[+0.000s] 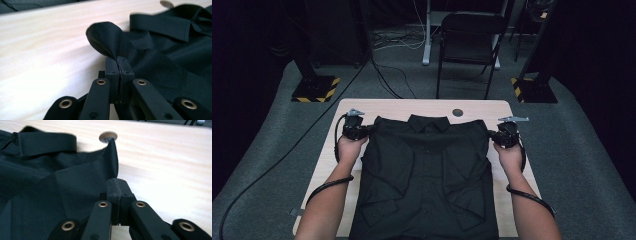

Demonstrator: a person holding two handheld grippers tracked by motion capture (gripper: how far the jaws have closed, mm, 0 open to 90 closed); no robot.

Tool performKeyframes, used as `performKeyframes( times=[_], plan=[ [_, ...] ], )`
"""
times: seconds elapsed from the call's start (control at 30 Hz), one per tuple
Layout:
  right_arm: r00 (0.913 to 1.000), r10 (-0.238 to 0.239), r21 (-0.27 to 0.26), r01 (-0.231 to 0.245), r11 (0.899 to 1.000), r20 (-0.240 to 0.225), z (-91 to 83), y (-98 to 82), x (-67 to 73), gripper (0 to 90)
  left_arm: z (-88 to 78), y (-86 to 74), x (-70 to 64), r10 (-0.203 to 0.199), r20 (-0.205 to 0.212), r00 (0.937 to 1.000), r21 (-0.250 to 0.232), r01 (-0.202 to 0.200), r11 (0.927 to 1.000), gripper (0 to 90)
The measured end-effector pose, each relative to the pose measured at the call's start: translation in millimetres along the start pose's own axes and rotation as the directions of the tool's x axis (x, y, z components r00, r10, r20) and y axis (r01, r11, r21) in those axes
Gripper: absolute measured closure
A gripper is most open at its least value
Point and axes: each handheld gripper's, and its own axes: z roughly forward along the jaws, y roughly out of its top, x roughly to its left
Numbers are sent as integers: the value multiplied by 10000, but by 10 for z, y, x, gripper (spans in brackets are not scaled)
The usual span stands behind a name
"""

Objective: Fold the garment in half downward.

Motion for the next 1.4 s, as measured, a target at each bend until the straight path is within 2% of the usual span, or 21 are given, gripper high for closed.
performKeyframes(
  times=[0.2, 0.47, 0.6, 0.93, 1.4],
  plan=[
    [9991, -404, -29, 404, 9992, 131, -50, 213, 31, 900, -46, 139, 9, 33, -76, 10000, -210, -35, 9998, 880],
    [9965, -787, -166, 793, 9967, 292, -134, 488, 83, 900, -160, 328, 52, -217, -88, 9997, -694, 211, 9974, 880],
    [9957, -870, -280, 879, 9957, 330, -180, 594, 107, 900, -218, 411, 45, -69, -199, 9998, -809, 53, 9967, 880],
    [9925, -1087, -435, 1111, 9929, 552, -266, 772, 143, 900, -327, 617, 33, 190, -268, 9995, -1157, -219, 9930, 880],
    [9912, -1054, -877, 1124, 9898, 802, -378, 979, 136, 898, -446, 917, -21, 452, -304, 9985, -1632, -496, 9853, 880]
  ],
)
